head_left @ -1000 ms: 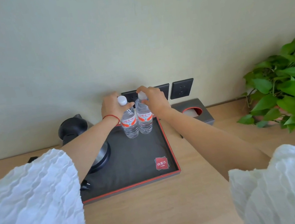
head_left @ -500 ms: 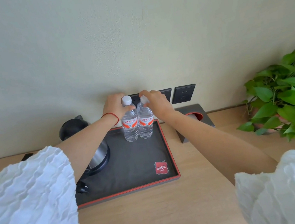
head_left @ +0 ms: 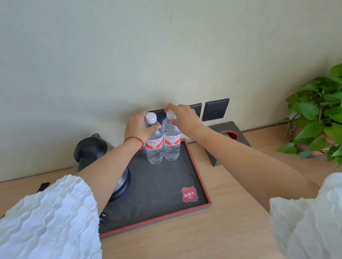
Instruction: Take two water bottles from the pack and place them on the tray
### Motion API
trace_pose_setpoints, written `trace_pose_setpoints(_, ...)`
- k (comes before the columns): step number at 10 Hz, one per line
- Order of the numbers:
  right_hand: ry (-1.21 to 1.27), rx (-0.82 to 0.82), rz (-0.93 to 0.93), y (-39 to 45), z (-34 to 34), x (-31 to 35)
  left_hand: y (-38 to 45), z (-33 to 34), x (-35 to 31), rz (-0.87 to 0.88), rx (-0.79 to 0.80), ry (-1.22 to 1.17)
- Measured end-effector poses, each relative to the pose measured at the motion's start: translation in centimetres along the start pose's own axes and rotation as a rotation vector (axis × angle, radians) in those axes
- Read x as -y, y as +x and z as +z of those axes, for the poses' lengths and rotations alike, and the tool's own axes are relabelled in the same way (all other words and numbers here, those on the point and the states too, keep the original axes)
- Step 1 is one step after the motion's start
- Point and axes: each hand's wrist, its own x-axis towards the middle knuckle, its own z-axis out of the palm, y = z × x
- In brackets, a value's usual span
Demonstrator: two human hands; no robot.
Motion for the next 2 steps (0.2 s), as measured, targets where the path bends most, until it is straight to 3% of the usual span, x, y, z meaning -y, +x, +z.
trace_pose_setpoints(2, 0.134, -0.022, 0.039, -1.11, -0.02, 0.24, -0.85, -0.32, 0.16, -0.132, -0.008, -0.204)
